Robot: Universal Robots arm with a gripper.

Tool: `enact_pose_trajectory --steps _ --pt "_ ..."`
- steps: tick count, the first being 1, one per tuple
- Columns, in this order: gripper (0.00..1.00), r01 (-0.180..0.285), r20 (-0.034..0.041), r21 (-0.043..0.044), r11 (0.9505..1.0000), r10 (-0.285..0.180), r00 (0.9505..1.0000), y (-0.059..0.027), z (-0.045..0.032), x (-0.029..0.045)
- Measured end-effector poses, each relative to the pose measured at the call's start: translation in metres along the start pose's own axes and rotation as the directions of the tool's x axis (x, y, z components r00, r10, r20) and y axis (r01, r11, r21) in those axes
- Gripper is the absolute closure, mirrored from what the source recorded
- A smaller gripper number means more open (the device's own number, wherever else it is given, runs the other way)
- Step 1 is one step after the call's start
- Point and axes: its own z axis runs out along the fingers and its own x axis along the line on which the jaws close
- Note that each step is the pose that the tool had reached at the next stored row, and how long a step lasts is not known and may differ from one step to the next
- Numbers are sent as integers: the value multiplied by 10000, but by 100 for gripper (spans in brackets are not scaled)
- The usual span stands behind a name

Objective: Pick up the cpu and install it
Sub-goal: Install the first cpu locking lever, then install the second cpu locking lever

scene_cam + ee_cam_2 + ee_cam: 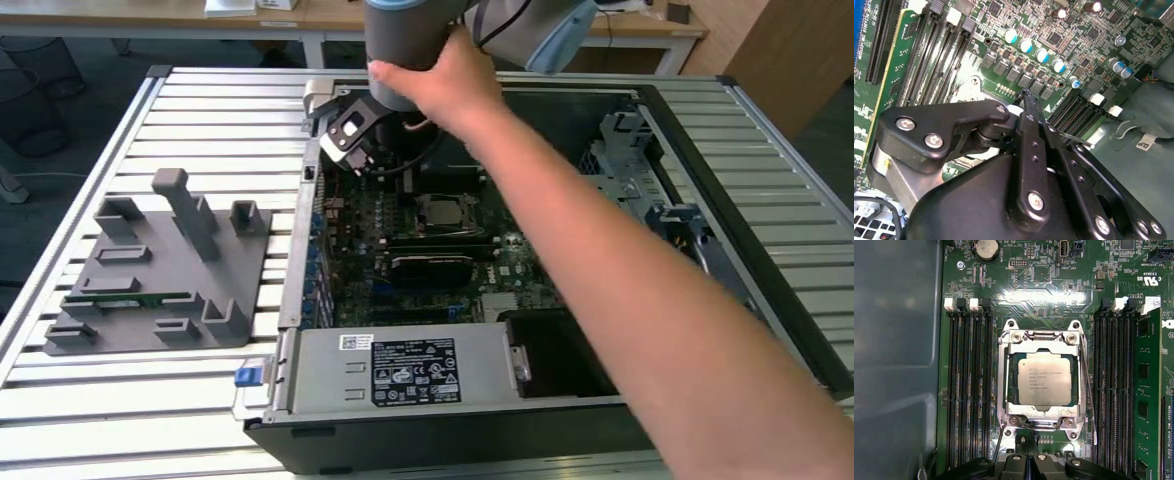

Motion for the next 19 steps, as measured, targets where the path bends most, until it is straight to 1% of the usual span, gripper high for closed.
enact_pose_trajectory --steps 19 --pt "89 1 0 0 10000 -1 10000 0 0 0"
